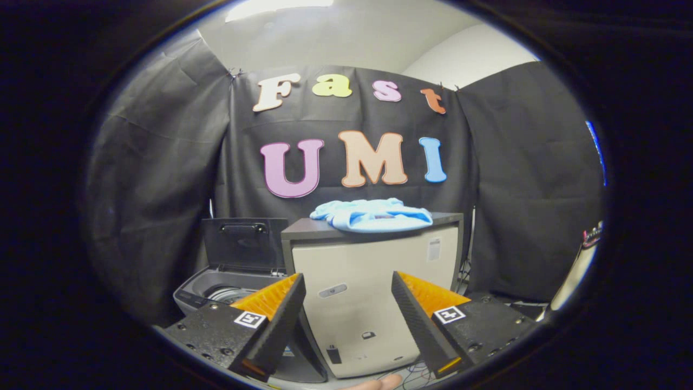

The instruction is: Put the clothes into the washing machine and then close the washing machine lid.

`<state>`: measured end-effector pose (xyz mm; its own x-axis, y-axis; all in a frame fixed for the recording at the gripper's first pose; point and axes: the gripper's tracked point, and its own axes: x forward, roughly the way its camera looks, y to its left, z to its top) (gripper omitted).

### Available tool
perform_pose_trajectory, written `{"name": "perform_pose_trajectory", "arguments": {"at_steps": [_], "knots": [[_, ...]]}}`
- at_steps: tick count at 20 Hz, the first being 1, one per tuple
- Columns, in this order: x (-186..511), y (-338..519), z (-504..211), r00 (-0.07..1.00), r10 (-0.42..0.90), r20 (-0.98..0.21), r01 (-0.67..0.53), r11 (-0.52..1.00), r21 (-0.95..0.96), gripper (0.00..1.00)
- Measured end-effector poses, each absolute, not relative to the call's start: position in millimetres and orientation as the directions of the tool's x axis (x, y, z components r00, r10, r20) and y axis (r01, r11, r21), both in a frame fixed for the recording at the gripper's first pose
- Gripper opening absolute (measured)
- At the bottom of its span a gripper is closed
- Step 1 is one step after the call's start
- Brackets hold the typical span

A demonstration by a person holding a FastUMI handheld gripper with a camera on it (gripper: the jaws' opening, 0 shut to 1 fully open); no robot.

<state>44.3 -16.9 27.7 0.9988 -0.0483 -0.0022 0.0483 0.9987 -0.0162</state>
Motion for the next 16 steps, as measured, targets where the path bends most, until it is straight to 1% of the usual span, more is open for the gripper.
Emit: {"name": "perform_pose_trajectory", "arguments": {"at_steps": [2,3,6,10,11,13,14,16], "knots": [[53,-20,29,0.999,-0.042,-0.035,0.040,0.997,-0.063,0.97],[60,-19,34,0.999,-0.034,-0.032,0.032,0.997,-0.066,0.97],[86,-21,55,1.000,-0.029,0.005,0.028,0.999,0.016,0.97],[123,-32,98,0.998,-0.031,0.061,0.031,1.000,0.004,0.96],[134,-34,106,0.998,-0.032,0.052,0.031,0.999,0.015,0.96],[155,-43,111,0.998,-0.061,-0.023,0.063,0.996,0.058,0.96],[167,-51,120,0.995,-0.088,-0.039,0.090,0.995,0.053,0.96],[194,-56,143,0.994,-0.095,-0.049,0.096,0.995,0.022,0.96]]}}
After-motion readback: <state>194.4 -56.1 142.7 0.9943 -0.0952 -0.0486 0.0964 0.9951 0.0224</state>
